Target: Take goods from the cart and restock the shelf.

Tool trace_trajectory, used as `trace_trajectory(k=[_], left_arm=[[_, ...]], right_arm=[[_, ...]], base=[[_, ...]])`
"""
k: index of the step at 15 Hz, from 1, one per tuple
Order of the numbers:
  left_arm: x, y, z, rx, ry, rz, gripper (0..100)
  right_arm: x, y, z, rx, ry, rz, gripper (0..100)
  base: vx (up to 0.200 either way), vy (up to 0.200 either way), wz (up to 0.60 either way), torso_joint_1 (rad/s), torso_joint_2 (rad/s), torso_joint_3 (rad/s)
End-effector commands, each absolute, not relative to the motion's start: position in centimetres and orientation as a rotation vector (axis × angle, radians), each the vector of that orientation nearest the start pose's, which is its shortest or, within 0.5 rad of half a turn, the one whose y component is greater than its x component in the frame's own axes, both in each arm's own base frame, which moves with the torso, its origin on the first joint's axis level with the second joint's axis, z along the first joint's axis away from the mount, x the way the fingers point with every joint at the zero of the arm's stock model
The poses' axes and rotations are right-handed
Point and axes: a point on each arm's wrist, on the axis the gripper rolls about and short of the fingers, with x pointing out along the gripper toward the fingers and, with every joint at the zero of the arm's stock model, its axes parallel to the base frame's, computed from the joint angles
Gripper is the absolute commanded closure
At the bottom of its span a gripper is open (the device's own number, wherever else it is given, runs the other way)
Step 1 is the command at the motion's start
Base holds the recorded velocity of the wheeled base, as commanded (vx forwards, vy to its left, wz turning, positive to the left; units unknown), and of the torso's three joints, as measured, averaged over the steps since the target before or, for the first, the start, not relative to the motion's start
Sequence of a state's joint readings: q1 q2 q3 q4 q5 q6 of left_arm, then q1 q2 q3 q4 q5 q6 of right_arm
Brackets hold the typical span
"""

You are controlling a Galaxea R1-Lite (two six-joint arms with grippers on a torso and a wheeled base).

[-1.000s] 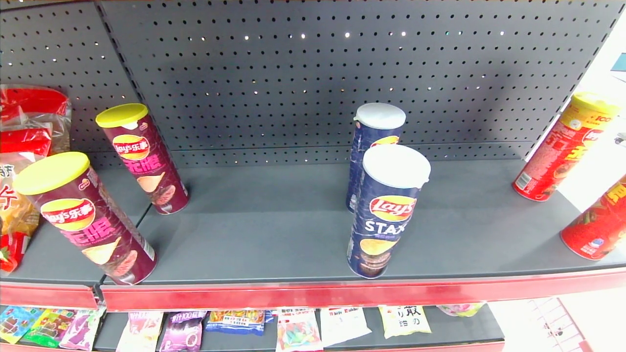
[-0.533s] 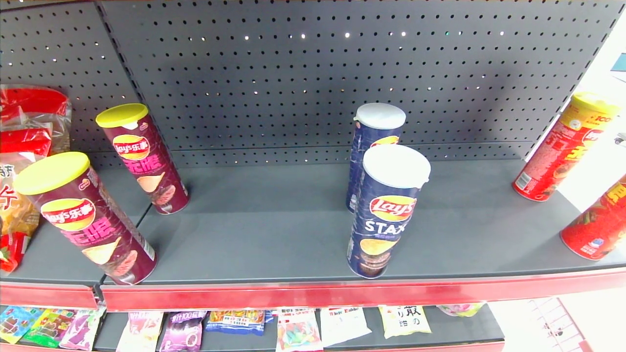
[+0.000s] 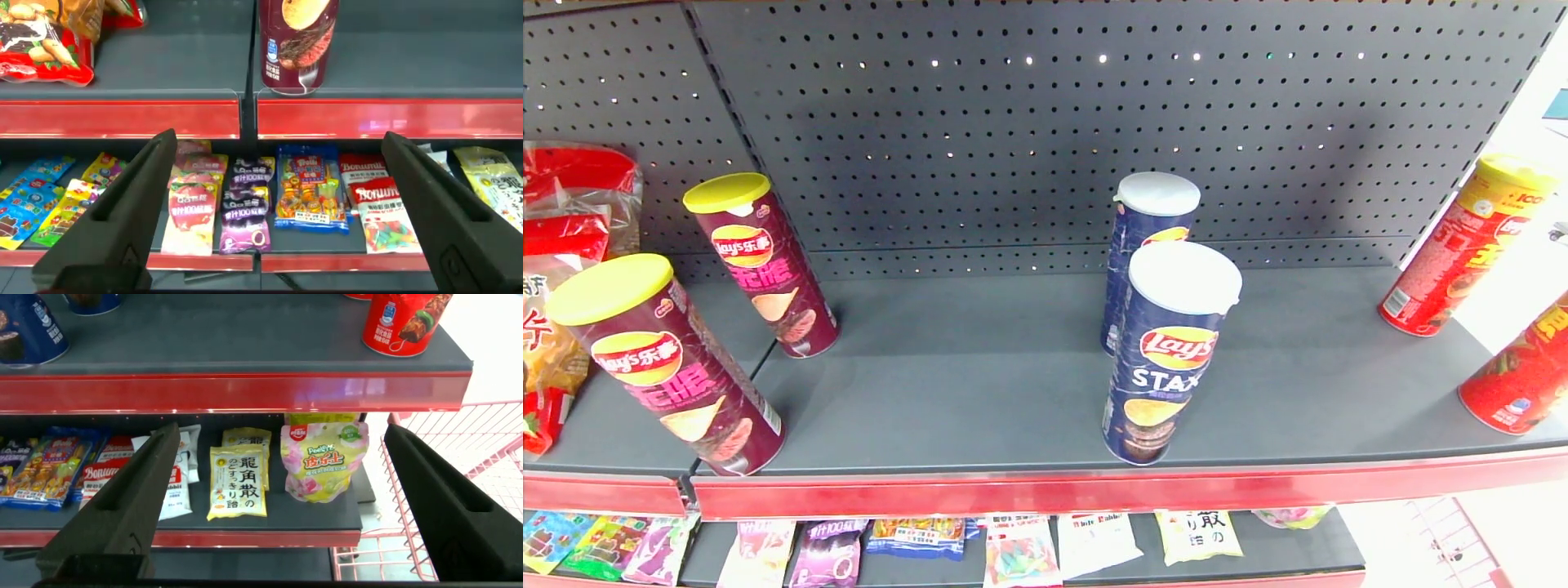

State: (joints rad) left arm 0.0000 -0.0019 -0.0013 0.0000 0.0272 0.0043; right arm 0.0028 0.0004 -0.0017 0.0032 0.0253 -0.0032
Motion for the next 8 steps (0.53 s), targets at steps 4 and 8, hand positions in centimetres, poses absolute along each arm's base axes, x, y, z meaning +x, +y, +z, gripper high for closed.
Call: trace_trajectory(k=[4, 8], left_arm=[[-2.29, 0.06, 7.59, 0.003, -0.001, 0.028, 0], [-2.29, 0.06, 7.59, 0.003, -0.001, 0.028, 0]], right_arm=[[-2.29, 0.05, 7.56, -0.003, 0.001, 0.028, 0], [-2.29, 0.05, 7.57, 0.0, 0.0, 0.028, 0]], base=[[0.0, 0.0, 0.0, 0.0, 0.0, 0.0], [0.0, 0.0, 0.0, 0.0, 0.0, 0.0]])
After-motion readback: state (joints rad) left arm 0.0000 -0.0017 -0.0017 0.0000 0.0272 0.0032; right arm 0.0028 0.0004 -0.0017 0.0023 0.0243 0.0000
